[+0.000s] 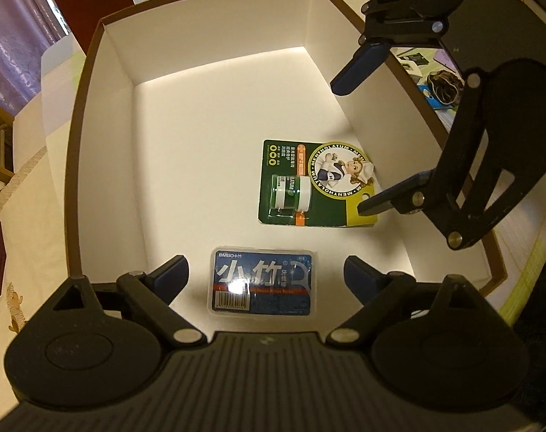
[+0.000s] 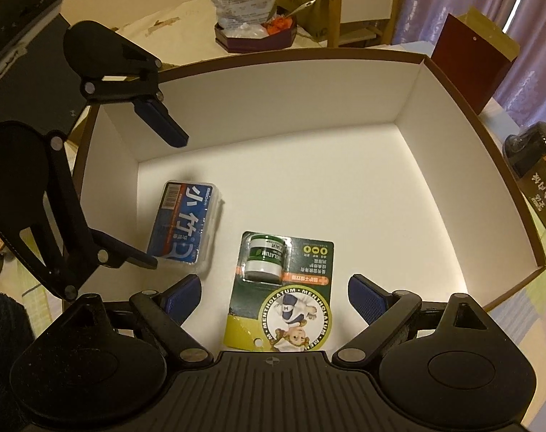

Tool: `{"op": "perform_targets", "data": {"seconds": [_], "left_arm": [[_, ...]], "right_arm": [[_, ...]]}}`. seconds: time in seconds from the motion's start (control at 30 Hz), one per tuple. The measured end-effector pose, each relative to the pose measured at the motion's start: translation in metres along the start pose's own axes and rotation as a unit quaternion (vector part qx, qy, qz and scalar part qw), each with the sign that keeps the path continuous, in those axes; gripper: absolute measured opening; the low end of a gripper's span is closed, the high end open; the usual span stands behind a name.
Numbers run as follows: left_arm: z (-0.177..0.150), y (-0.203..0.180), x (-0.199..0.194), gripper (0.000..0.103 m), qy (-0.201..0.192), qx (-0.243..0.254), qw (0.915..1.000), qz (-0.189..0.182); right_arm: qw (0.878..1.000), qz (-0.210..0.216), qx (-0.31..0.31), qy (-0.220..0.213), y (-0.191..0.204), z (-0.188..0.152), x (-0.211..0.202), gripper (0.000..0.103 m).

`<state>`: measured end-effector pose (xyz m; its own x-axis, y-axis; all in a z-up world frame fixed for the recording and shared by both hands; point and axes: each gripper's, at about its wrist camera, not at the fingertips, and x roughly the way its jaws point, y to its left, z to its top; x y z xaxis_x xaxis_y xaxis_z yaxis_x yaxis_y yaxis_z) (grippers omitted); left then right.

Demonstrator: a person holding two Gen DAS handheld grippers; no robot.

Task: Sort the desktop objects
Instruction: 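Lower and release floss box with left gripper while right releases jar card inside box, then withdraw both open grippers from the box back toward the table items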

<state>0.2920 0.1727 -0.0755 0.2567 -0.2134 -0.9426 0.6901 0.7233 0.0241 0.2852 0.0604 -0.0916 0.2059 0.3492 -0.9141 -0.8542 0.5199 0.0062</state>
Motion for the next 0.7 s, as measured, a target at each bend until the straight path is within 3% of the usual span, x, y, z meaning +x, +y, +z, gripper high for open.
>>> {"op": "perform_targets", "data": {"seconds": [0.7], "left_arm": [[-0.008, -0.036, -0.056, 0.095, -0.042, -0.013, 0.9971, 0.062]], "right_arm": [[0.997, -0.022, -0.012, -0.067, 0.023, -0.020, -0.066, 0.091]]}}
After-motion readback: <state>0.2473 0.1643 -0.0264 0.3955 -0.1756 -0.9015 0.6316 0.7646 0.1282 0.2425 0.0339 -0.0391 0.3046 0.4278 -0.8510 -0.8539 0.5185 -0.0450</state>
